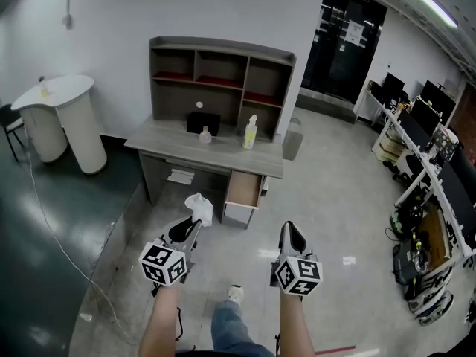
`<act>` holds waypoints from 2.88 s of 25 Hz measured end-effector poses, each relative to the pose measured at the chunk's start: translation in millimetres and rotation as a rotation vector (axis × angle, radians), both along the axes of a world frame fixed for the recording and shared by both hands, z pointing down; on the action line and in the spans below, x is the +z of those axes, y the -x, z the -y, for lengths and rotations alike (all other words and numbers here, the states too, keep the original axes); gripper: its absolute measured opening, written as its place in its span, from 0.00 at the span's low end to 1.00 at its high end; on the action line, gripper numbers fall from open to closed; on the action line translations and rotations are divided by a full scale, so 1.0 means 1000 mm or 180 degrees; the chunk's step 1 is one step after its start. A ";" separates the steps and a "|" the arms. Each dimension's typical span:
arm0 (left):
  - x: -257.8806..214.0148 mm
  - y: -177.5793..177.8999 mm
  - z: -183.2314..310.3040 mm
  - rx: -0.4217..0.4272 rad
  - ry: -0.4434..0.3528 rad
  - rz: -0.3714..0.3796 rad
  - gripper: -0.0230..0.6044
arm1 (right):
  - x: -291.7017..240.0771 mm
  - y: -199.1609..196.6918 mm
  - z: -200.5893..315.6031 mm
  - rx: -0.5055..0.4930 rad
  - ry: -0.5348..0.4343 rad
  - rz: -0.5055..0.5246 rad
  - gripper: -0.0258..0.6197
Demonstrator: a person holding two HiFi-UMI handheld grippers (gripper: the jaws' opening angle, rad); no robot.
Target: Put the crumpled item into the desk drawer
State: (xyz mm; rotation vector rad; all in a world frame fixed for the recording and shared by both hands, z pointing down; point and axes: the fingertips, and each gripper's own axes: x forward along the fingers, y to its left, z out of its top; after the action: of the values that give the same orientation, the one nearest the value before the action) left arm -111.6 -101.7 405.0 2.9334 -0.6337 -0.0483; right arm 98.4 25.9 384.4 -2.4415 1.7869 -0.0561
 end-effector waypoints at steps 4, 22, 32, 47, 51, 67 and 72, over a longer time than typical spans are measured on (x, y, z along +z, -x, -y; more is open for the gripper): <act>0.014 -0.039 0.051 -0.0097 0.0044 0.0066 0.15 | 0.002 -0.052 0.056 -0.0053 -0.0027 0.0018 0.06; 0.045 -0.205 0.248 -0.0463 0.0131 0.0326 0.15 | 0.017 -0.249 0.277 -0.0332 0.0015 0.0268 0.06; 0.073 -0.280 0.273 -0.0212 0.0210 0.0513 0.15 | 0.041 -0.280 0.306 -0.0372 0.0202 0.0293 0.06; 0.247 -0.364 0.295 0.0174 0.0752 0.1074 0.15 | 0.183 -0.289 0.357 -0.0308 0.0718 0.0639 0.06; 0.307 -0.376 0.294 0.0195 0.0913 0.1332 0.15 | 0.243 -0.284 0.349 -0.0289 0.0948 0.0794 0.06; 0.298 -0.374 0.298 0.0123 0.1075 0.1384 0.25 | 0.227 -0.294 0.343 -0.0230 0.0773 0.0872 0.06; 0.170 -0.375 0.329 -0.0104 0.0587 0.0975 0.17 | 0.136 -0.313 0.351 -0.0241 0.0452 0.0717 0.06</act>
State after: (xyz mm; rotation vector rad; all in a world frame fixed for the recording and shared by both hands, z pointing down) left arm 263.5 -430.3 575.1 2.7719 -0.6852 0.4396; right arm 411.4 -325.0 520.5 -2.3456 1.8296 -0.4608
